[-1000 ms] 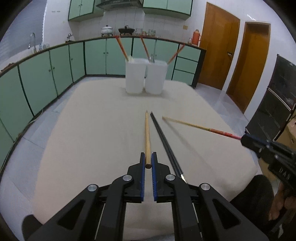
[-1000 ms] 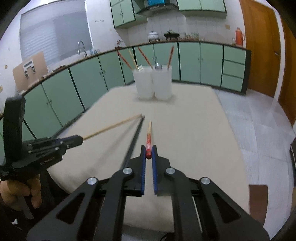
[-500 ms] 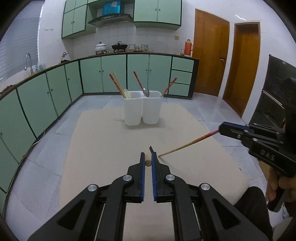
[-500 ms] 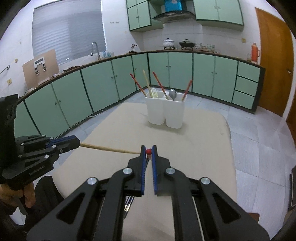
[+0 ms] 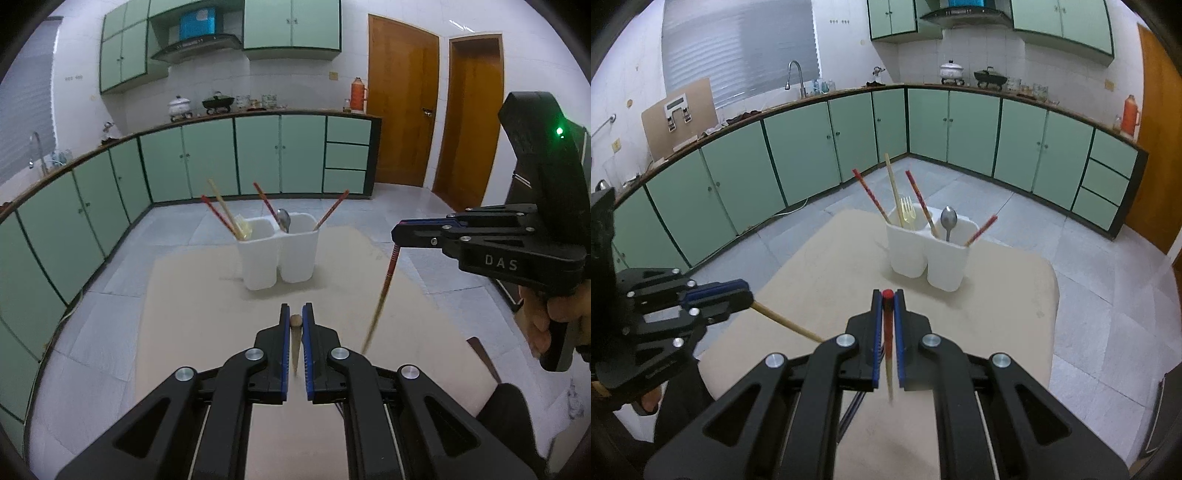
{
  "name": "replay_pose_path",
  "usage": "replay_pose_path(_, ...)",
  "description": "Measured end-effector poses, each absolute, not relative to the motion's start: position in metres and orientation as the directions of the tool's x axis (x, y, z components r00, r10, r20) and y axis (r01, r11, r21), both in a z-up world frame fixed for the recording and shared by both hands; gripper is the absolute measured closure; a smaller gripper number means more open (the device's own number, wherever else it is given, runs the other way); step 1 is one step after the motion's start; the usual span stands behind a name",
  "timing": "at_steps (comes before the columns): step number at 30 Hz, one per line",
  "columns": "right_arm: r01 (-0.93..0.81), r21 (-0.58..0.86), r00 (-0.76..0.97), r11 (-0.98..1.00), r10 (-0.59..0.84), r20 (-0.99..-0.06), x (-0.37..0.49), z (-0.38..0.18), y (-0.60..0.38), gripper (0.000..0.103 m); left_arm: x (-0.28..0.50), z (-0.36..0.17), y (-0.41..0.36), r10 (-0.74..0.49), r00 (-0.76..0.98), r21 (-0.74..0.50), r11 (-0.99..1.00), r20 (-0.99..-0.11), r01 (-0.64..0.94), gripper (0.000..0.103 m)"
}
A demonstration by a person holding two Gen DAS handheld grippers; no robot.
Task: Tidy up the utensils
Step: 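Lift and carry both held chopsticks toward the white holder, then lower the chopsticks into the holder and open both tools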
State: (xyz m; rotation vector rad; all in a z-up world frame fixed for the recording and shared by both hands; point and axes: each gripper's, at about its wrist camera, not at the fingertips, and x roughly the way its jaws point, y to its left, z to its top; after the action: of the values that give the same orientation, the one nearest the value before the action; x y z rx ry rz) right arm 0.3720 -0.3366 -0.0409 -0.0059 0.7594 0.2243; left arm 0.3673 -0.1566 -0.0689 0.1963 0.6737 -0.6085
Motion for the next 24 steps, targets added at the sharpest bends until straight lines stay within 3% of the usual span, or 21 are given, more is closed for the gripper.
replay_pose_path(12, -0.23, 0.069, 0.72, 0.971, 0.217, -0.659, 0.424, 0.038, -0.34, 0.098, 0.446, -0.001, -0.174, -0.504, 0.594, -0.044, 0.784, -0.627, 0.619, 0.097)
replay_pose_path(24, -0.127, 0.06, 0.756, 0.99, 0.136, -0.641, 0.535, 0.086, -0.374, 0.098, 0.547, 0.063, -0.197, -0.489, 0.723, -0.06, 0.845, -0.488, 0.531, 0.097)
